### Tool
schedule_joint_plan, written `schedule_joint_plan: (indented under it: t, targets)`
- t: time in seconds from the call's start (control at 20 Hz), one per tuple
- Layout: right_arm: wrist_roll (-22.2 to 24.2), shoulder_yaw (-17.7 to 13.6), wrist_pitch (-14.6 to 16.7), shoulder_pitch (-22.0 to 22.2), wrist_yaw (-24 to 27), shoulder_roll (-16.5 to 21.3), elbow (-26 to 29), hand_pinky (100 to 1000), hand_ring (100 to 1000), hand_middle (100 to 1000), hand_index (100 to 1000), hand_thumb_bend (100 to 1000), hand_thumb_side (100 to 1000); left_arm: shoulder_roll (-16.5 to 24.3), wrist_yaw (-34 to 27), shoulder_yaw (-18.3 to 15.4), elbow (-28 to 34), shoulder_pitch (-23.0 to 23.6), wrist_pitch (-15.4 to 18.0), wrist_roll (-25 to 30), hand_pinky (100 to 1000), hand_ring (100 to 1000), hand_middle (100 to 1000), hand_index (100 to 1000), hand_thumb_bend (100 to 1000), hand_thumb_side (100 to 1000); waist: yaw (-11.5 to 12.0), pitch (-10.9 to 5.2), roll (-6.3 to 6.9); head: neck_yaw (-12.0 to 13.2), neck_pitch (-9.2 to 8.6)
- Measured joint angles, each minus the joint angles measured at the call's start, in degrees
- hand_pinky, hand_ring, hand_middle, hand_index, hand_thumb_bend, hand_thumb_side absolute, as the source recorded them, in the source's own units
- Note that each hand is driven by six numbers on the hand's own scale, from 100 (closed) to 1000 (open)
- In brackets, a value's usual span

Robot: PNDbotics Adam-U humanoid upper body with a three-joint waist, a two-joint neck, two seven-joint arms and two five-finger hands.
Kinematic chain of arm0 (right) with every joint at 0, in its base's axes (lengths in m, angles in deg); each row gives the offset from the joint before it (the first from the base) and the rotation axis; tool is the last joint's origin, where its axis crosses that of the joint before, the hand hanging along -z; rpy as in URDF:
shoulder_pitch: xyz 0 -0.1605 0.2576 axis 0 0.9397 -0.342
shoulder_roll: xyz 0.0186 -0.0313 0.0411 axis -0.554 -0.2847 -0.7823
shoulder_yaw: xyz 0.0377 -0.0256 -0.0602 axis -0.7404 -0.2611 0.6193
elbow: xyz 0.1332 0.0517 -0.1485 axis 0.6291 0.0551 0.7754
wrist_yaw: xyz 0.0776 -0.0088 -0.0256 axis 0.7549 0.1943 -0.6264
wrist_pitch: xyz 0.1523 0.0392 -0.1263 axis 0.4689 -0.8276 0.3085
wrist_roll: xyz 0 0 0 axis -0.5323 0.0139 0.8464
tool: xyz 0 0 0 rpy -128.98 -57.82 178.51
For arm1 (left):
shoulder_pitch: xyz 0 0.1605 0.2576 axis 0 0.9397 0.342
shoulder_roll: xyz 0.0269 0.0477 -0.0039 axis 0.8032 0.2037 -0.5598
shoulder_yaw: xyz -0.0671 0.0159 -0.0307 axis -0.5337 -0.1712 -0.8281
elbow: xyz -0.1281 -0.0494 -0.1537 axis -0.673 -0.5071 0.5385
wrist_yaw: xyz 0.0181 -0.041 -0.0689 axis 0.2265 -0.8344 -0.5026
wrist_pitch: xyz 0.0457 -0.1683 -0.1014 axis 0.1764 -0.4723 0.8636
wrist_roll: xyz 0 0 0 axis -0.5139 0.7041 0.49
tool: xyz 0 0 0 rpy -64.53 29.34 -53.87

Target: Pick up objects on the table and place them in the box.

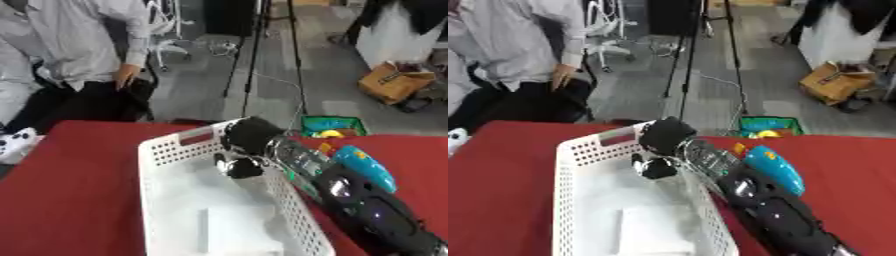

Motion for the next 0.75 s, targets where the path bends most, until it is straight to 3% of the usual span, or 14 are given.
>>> schedule_joint_plan:
  t: [0.75]
  targets:
    - [0.68, 0.09, -0.24, -0.21, 1.85, 0.00, 1.38, 252, 515, 590, 730, 100, 1000, -0.01, 0.17, 0.00, 0.00, -0.15, 0.01, -0.31, 655, 737, 723, 780, 100, 992, -0.44, 0.00, -0.02, -0.35, 0.01]
